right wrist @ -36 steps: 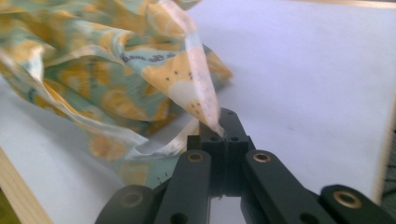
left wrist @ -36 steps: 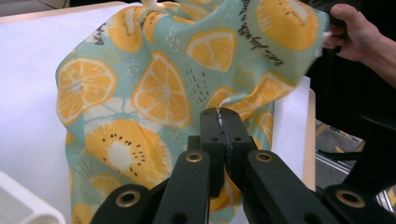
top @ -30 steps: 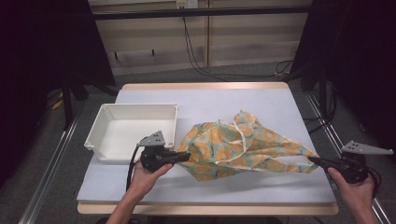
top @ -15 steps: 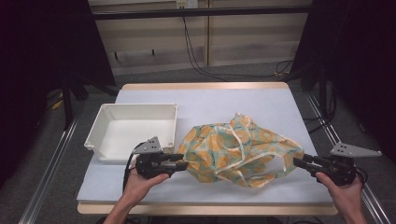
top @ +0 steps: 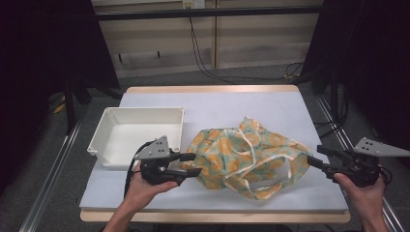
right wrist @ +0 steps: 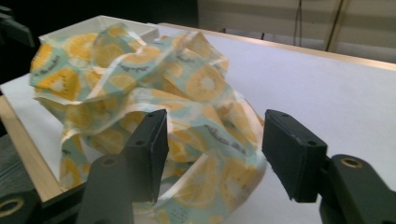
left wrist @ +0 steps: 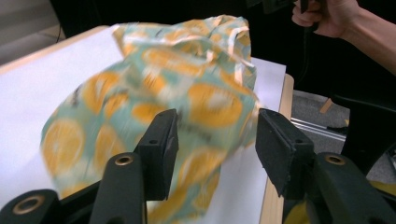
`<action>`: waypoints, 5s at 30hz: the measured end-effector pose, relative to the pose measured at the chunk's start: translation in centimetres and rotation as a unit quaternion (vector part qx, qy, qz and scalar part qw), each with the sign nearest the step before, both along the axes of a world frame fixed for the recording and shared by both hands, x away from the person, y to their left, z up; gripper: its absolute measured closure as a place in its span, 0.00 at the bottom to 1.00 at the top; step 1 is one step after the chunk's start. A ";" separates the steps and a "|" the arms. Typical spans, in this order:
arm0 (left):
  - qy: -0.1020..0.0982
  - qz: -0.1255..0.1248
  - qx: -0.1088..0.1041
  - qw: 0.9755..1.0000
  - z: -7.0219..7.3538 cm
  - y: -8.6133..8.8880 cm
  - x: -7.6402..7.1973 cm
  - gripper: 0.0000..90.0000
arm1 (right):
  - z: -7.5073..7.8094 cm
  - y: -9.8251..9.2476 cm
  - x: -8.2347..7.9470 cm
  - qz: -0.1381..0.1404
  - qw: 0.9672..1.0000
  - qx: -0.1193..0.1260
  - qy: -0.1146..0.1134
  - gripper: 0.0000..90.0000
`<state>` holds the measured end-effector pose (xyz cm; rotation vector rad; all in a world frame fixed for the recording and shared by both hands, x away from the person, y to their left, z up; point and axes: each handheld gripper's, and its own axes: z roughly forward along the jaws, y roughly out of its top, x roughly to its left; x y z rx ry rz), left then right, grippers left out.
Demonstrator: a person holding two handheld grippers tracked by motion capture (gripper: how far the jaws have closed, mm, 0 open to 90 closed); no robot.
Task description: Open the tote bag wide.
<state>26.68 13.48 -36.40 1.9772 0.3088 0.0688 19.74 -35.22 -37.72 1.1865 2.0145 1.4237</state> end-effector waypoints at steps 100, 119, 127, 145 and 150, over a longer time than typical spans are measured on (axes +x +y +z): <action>-0.028 -0.110 0.203 0.973 -3.9 -13.8 2.0 0.53 | -2.4 11.5 11.1 0.169 0.969 -0.149 0.101 0.45; -0.037 -0.181 0.189 0.964 -5.2 -13.7 -1.5 1.00 | -4.9 10.6 15.1 0.118 0.977 -0.121 0.130 0.98; -0.022 -0.211 0.178 0.961 -6.1 -13.7 -3.3 1.00 | -4.7 9.1 17.3 0.077 0.982 -0.108 0.133 0.99; -0.008 -0.215 0.179 0.960 -8.1 -14.1 -3.8 0.85 | -5.6 9.1 18.7 0.044 0.982 -0.118 0.139 0.85; -0.012 -0.186 0.156 0.970 -6.6 -13.4 -3.2 0.70 | -3.8 8.8 16.8 0.062 0.983 -0.121 0.120 0.66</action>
